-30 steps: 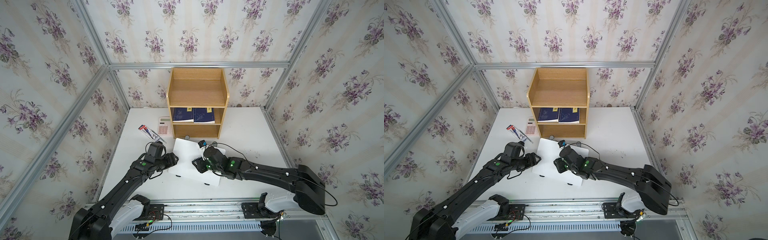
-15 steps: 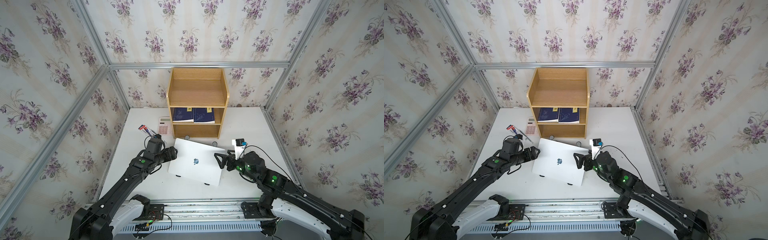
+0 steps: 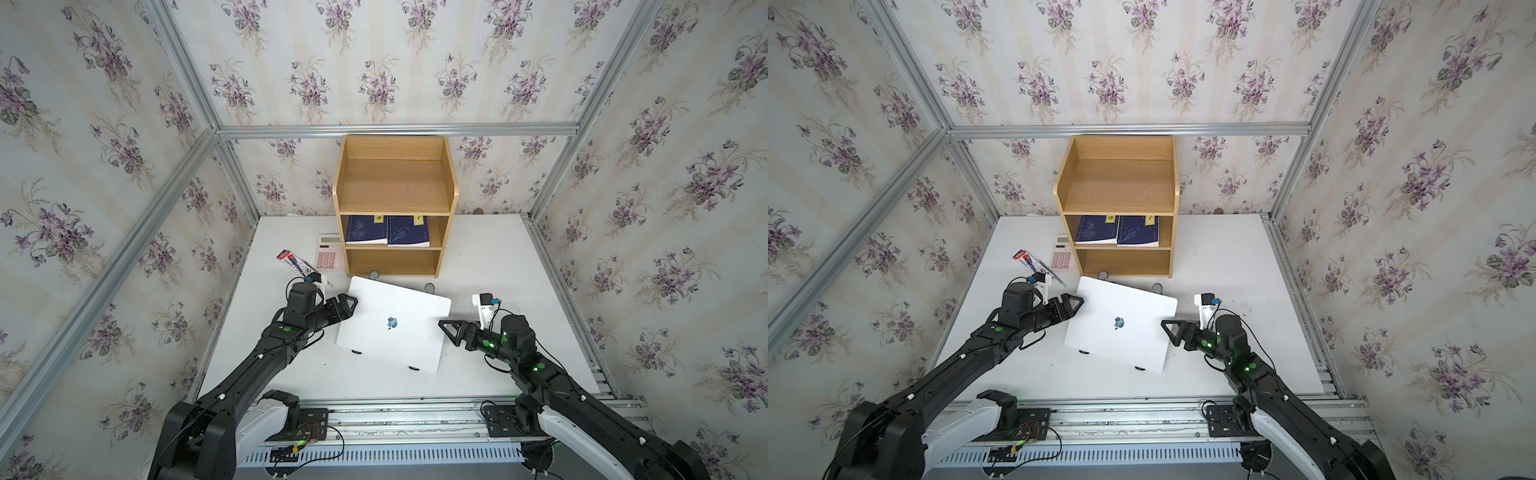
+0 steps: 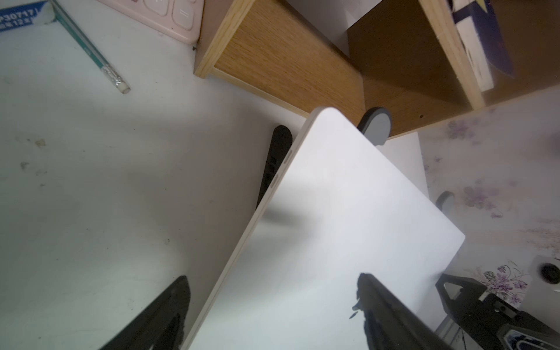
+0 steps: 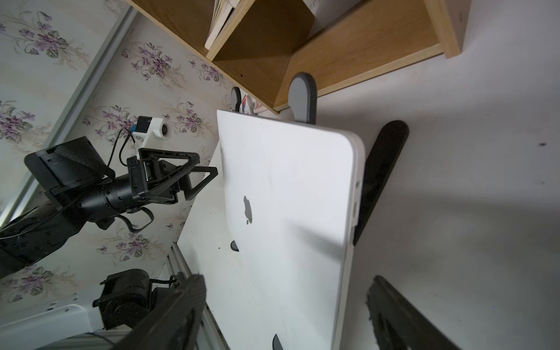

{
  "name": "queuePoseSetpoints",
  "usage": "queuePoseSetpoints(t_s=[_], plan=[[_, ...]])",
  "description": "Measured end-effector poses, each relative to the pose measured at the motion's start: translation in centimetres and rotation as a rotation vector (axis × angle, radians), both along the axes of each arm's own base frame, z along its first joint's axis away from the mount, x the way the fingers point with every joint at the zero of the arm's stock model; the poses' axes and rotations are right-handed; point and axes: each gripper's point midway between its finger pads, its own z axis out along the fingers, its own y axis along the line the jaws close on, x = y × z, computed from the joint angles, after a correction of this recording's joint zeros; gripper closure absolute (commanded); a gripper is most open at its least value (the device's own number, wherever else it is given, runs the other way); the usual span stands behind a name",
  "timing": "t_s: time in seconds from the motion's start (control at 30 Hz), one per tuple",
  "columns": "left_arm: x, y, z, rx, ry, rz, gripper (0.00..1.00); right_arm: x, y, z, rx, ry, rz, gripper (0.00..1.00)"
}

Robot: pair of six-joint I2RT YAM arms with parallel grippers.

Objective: Close the laptop lid and set it aside
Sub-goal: Pick up the laptop from the computer stand.

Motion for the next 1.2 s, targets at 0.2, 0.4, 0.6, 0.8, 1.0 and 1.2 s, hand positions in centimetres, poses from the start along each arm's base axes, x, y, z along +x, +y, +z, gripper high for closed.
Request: queuePoseSetpoints(t_s=[0.2, 0.4, 0.6, 0.8, 1.0, 1.2], plan=[[0.0, 0.3, -1.0, -0.015, 0.029, 0.032, 0.14, -0.4, 0.9, -2.5, 0.049, 0.087, 0.038, 0.21], [0.2, -0.3, -2.9, -0.039, 0.088, 0.018, 0.15, -0.4, 1.8, -3.4, 0.099, 0.123, 0.072, 0.36], [0.5, -1.2, -3.7, -0.084, 0.115, -0.017, 0.16, -0.8, 2.3, -3.9, 0.148, 0.144, 0.098, 0.45], [0.8, -2.0, -4.0, -0.122, 0.118, -0.049, 0.18, -0.8, 2.6, -4.0, 0.194, 0.168, 0.109, 0.54], [0.7, -2.0, -4.1, -0.128, 0.1, -0.05, 0.18, -0.6, 3.1, -3.3, 0.249, 0.16, 0.126, 0.61], [0.7, -2.2, -4.4, -0.146, 0.089, -0.053, 0.18, -0.8, 3.5, -3.8, 0.288, 0.21, 0.136, 0.62]])
